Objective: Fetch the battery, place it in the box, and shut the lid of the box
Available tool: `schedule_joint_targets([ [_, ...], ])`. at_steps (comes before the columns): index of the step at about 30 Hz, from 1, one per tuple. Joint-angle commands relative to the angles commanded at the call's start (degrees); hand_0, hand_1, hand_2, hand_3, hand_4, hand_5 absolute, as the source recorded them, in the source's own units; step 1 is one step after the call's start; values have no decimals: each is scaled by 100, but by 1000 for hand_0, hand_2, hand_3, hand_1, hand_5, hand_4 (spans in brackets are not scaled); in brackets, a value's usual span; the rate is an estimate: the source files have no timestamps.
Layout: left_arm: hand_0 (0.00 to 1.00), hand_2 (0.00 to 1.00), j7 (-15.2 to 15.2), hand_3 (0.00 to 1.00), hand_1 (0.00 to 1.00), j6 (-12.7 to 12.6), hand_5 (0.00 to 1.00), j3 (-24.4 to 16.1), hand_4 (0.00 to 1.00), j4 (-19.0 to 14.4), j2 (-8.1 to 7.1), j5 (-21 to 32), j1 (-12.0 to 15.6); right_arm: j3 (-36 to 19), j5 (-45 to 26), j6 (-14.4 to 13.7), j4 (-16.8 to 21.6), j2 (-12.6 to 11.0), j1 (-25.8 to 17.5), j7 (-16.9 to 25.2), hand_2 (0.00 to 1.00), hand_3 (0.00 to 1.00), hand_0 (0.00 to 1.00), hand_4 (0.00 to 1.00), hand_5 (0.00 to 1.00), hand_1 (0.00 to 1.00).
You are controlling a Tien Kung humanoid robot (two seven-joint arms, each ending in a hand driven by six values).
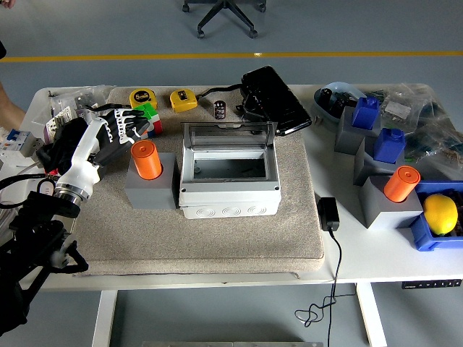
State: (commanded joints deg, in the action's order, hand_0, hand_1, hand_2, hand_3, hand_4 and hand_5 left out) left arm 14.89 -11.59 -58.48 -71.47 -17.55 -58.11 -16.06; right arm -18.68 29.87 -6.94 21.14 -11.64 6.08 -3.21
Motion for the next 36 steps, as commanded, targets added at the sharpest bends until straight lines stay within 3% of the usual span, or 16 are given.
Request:
schedule_joint_targets([
  [17,739,697,200,714,712,-116,416,590,998,373,88,-93,-120,4,13,5,6,-2,0,0,683,650,715,998,586,678],
  [18,710,625,227,644,663,-144,359,619,998,380,99,-88,-122,4,12,5,4,-2,2,0,683,651,714,998,586,679],
  [23,710,625,389,644,663,-309,359,728,998,385,140,-68,-164,17,2,5,-4,-8,9,-2,683,651,714,998,586,679],
  [24,673,587,403,576,593,-328,257,745,998,391,148,-60,-176,13,6,5,-3,-9,9,-1,683,650,714,998,586,679],
  [29,673,587,404,576,593,-369,257,845,998,468,194,-18,-253,23,5,4,5,-6,17,1,683,650,714,998,586,679],
  [30,626,569,397,554,543,-374,165,866,998,487,204,-15,-268,26,4,5,7,-4,18,1,683,651,714,998,586,679],
  [36,609,557,369,539,520,-393,130,893,998,579,265,79,-319,43,6,7,14,7,19,-1,683,652,715,998,586,678],
])
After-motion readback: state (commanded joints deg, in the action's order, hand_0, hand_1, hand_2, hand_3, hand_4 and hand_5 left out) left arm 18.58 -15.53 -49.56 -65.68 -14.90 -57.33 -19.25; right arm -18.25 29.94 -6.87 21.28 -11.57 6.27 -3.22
